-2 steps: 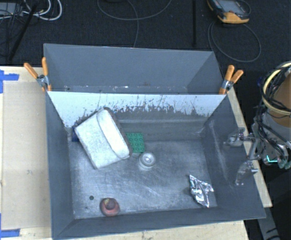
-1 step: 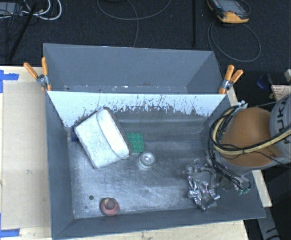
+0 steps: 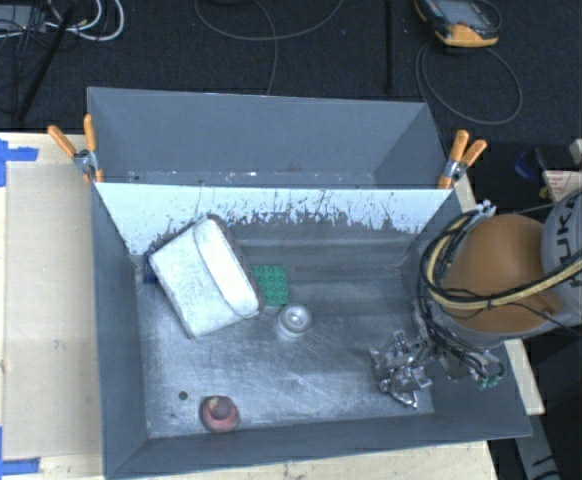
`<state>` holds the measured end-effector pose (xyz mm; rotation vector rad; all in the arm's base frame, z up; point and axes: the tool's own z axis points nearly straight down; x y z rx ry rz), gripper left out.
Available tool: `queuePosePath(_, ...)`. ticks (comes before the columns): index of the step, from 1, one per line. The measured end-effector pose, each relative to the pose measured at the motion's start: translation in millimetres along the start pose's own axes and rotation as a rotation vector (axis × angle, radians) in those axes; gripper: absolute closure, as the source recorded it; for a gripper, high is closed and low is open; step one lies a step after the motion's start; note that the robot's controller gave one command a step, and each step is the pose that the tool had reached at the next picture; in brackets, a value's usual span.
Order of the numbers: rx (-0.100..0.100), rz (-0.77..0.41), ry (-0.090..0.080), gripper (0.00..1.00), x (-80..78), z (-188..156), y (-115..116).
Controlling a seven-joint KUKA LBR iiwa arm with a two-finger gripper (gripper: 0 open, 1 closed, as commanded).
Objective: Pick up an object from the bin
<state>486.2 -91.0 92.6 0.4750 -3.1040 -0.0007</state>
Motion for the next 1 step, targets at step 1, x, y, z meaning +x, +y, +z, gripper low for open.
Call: queuePosePath(1,0.003,0.065,-0.008,1.00,5.7,-114.8,1.2)
